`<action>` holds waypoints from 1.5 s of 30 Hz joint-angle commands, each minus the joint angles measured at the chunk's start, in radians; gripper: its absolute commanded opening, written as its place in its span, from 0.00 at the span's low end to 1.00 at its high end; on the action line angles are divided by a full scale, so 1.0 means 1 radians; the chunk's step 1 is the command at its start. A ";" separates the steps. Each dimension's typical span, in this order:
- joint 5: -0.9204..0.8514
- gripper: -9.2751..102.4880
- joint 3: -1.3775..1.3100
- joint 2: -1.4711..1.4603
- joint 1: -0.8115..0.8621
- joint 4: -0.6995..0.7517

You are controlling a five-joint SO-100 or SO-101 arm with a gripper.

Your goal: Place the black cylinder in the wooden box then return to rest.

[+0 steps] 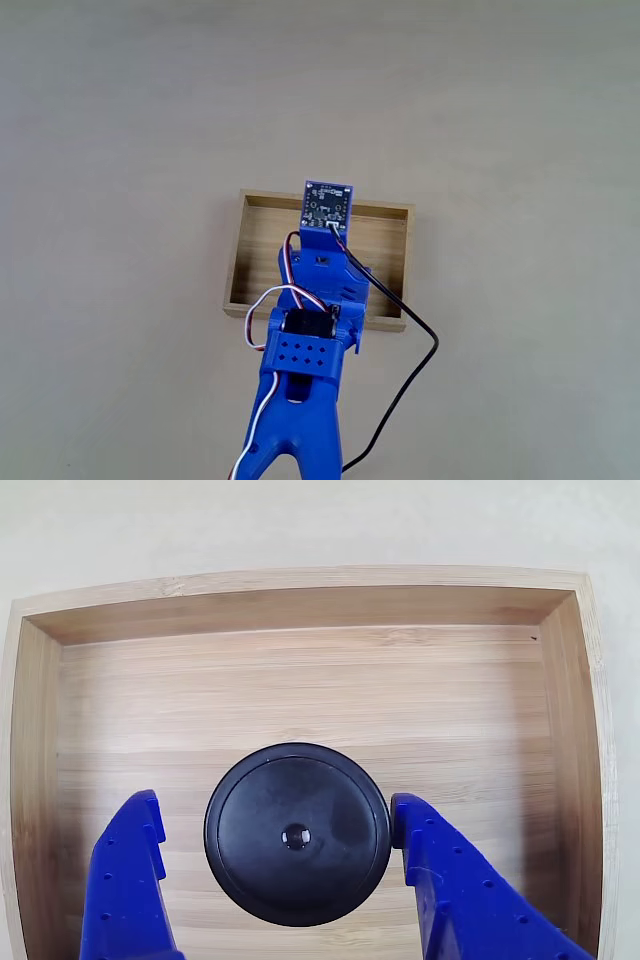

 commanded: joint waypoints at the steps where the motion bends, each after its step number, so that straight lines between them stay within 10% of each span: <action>1: 0.025 0.39 -0.112 -0.101 0.009 0.005; 45: -0.035 0.32 0.545 -1.137 -0.121 0.118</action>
